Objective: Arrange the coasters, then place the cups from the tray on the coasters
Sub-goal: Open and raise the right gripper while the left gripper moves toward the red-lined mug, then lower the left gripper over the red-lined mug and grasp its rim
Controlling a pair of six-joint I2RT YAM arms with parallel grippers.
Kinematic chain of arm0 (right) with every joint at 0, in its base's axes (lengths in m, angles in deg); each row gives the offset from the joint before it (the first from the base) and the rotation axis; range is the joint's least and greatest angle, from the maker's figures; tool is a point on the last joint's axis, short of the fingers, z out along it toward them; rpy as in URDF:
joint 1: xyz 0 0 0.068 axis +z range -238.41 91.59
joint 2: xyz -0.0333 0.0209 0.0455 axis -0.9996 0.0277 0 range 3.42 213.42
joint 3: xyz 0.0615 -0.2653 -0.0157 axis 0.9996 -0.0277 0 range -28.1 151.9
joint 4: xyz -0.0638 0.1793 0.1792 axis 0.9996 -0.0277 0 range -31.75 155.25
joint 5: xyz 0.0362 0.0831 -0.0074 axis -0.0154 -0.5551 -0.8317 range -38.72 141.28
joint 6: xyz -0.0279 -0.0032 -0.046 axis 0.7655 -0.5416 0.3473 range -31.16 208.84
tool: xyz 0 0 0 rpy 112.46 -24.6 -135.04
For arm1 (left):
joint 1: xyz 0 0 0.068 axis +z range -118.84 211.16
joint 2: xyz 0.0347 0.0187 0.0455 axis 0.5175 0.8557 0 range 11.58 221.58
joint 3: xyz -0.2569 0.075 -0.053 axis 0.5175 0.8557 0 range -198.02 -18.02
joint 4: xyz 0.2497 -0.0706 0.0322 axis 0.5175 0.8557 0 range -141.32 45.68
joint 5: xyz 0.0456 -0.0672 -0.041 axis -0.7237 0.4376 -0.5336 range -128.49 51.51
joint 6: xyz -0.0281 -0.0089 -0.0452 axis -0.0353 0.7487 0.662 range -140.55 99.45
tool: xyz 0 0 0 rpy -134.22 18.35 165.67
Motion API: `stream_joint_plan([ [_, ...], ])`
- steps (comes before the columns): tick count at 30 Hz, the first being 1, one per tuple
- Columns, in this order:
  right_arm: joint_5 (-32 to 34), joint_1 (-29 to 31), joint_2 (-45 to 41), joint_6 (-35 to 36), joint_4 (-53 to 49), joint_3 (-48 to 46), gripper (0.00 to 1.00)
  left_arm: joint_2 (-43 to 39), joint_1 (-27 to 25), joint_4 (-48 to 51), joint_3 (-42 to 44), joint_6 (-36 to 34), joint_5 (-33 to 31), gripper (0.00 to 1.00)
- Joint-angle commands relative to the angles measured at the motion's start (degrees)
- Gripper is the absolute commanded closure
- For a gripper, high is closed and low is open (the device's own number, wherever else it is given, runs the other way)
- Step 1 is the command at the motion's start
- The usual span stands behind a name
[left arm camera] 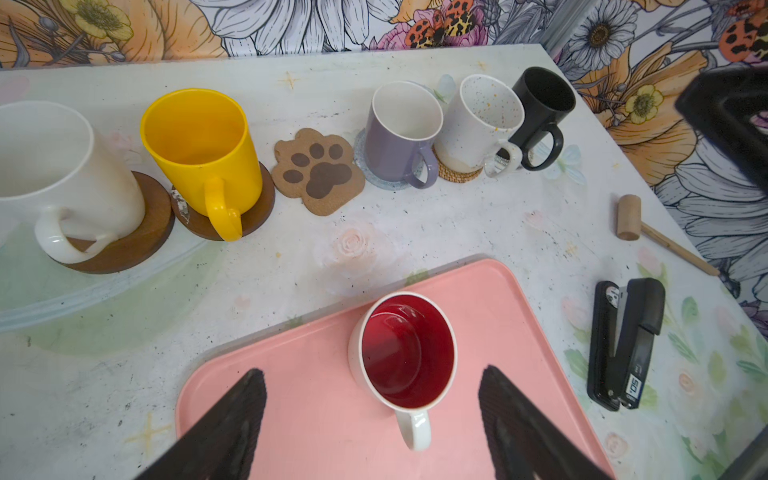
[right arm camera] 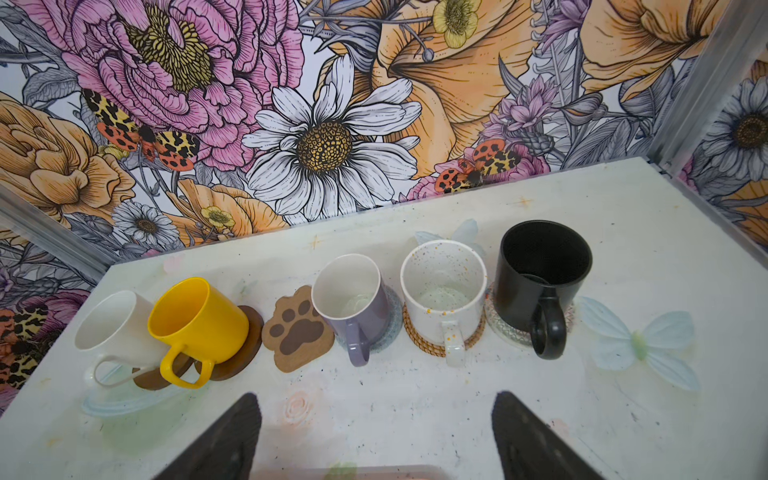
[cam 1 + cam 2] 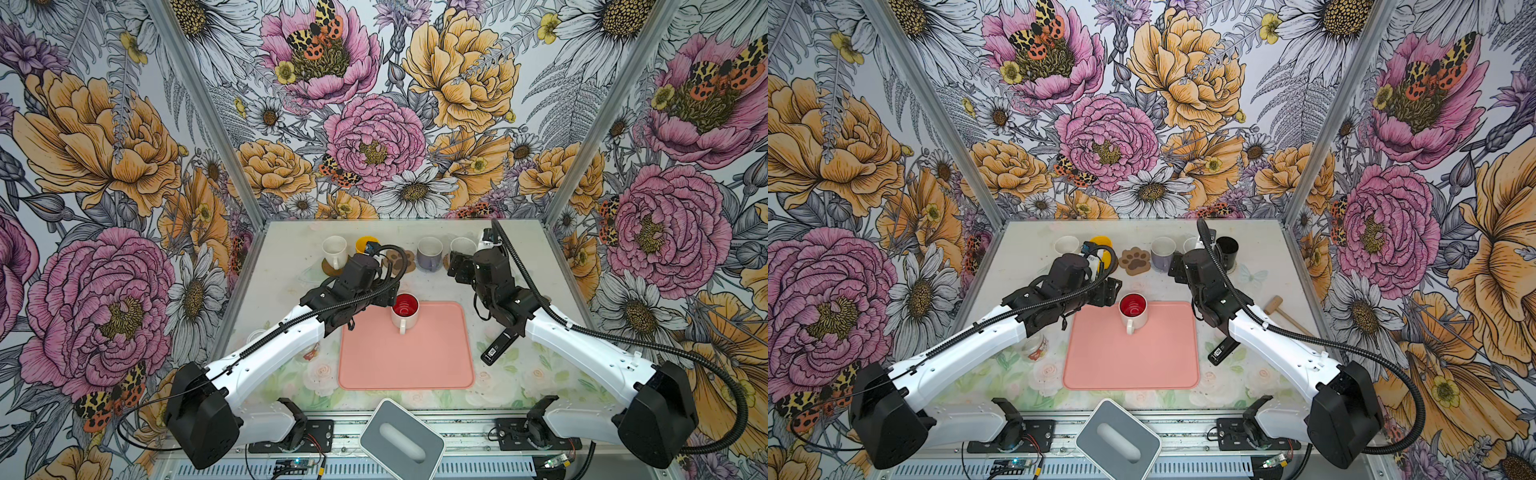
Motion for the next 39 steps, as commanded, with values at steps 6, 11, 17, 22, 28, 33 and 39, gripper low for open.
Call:
stream_joint_plan([
  [6, -1.7, -1.8, -3.4, 0.1, 11.0, -6.0, 0.02, -2.3, -4.4, 8.5, 0.8, 1.9, 1.7, 0.17],
  [11, -4.1, -2.6, -3.3, 0.3, 13.3, -7.3, 0.01, 1.0, -5.6, 8.6, 0.9, 3.8, 4.7, 0.16],
  [17, -4.2, -3.4, -3.8, 0.2, 12.8, -8.0, 0.01, 8.4, -7.1, 11.1, -2.7, 3.9, 5.1, 0.16],
  [22, -4.0, -4.1, -4.7, 0.1, 12.7, -8.8, 0.01, 12.6, -8.5, 11.5, -4.4, 3.8, 6.0, 0.16],
  [28, -4.3, -4.6, -4.8, -0.1, 12.9, -9.0, 0.01, 15.2, -8.9, 11.8, -5.1, 5.1, 5.1, 0.16],
  [33, -4.9, -4.9, -4.3, -0.3, 13.1, -9.1, 0.01, 18.2, -8.9, 12.5, -6.2, 5.7, 5.4, 0.17],
  [39, -5.3, -5.2, -4.0, -0.4, 13.1, -9.2, 0.01, 21.1, -9.1, 12.4, -6.9, 6.5, 4.7, 0.17],
])
